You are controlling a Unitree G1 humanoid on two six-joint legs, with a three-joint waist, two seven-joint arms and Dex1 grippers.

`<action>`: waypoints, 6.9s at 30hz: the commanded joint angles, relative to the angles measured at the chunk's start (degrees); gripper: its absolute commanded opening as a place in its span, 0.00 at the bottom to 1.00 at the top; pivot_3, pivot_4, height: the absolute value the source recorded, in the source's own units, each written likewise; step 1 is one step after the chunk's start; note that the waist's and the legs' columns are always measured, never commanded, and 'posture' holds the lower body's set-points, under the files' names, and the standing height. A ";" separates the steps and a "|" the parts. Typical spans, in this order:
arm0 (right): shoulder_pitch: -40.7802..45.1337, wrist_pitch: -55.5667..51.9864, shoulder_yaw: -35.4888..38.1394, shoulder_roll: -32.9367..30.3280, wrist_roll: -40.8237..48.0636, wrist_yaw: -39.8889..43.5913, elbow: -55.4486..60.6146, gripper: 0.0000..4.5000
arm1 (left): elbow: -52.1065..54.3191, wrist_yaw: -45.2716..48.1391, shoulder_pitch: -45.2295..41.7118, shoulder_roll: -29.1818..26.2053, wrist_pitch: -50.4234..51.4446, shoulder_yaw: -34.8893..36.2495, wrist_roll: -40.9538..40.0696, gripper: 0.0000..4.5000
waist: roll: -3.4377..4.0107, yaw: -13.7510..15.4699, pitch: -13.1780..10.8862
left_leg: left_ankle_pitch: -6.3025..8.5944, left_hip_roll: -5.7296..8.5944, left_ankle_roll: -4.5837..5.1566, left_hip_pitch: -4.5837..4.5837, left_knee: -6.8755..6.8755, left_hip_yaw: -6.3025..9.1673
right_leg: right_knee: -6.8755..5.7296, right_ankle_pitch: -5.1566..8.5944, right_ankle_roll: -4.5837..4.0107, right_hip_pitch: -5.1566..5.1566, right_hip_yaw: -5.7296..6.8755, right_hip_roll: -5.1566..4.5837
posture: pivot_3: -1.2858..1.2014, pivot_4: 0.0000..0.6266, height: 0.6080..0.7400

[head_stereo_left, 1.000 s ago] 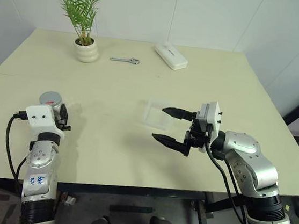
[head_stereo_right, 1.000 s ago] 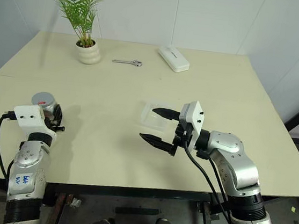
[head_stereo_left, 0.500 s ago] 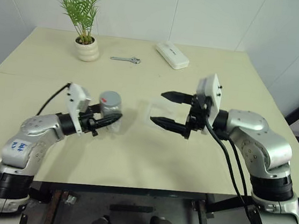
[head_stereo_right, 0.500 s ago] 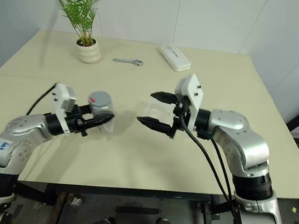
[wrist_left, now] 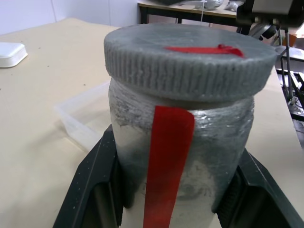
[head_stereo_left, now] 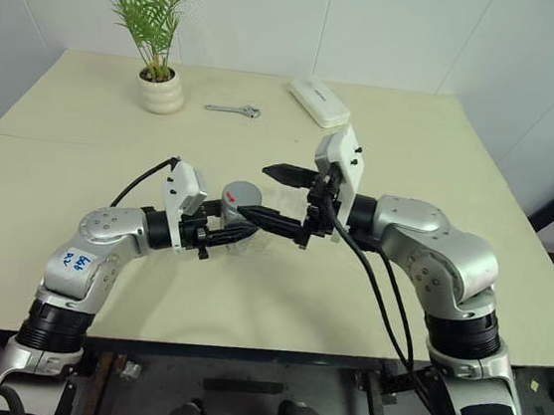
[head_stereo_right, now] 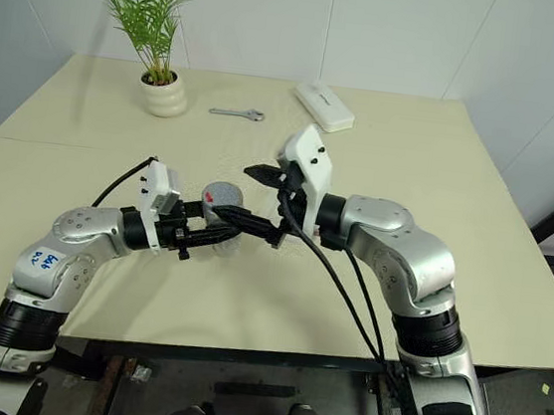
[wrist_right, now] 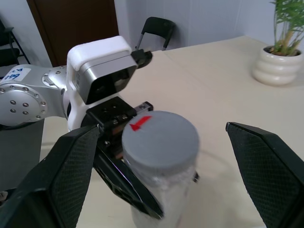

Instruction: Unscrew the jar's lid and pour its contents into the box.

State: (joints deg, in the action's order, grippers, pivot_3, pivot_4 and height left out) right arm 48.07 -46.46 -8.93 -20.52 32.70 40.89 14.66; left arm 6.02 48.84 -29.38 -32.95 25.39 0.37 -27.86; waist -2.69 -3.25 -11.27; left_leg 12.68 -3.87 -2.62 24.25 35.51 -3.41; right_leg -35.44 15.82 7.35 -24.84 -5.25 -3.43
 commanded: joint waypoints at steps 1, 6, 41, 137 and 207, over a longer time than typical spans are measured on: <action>0.54 1.10 -0.06 0.53 -0.39 -0.20 1.71 1.00 | 1.58 0.55 -1.23 0.30 -0.77 0.50 -0.10 0.43 | 0.00 0.03 0.00 | 0.00 0.00 0.00 0.00 0.01 0.00 | 0.00 0.00 0.00 0.01 0.00 0.00 | 0.52 0.24 1.00; 0.37 1.64 -0.41 1.18 -1.13 0.00 1.14 1.00 | 2.13 0.34 -1.05 0.85 -0.54 0.32 0.05 0.43 | 0.00 -0.01 0.00 | 0.00 0.00 0.00 0.00 0.02 0.00 | -0.04 0.00 0.01 -0.01 0.00 0.01 | 0.52 0.24 1.00; 2.92 7.96 -1.28 -2.68 2.97 24.49 -4.39 0.56 | -6.25 22.03 -6.72 0.60 -3.07 -3.10 -3.30 0.43 | 0.02 -0.15 -0.01 | -0.01 -0.02 0.00 -0.04 0.09 0.01 | -0.12 0.00 0.03 0.01 0.01 0.06 | 0.52 0.24 1.00; 2.21 7.58 2.36 0.33 2.51 14.82 -7.27 0.99 | -9.87 19.65 -7.74 2.26 -5.00 -1.05 -0.63 0.43 | 0.07 -0.15 -0.04 | -0.01 -0.04 0.00 0.00 0.34 0.04 | -0.36 0.05 0.14 -0.01 -0.04 0.08 | 0.52 0.24 1.00; 5.92 0.34 -0.75 0.43 1.08 15.42 -12.61 0.99 | -9.48 19.88 -7.45 2.79 -4.50 -0.50 0.08 0.43 | 0.14 -0.04 -0.09 | 0.01 -0.05 0.01 0.05 0.41 0.05 | -0.40 0.06 0.13 -0.05 -0.04 0.10 | 0.52 0.24 1.00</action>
State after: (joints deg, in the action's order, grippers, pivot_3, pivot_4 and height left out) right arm 53.11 -47.50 -9.63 -20.30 34.08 55.62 1.40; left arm -4.93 68.36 -36.12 -30.10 21.91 -0.60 -27.07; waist -2.55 -3.29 -11.36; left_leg 12.70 -3.92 -2.62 24.31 35.92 -3.36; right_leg -35.84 15.88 7.48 -24.91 -5.30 -3.33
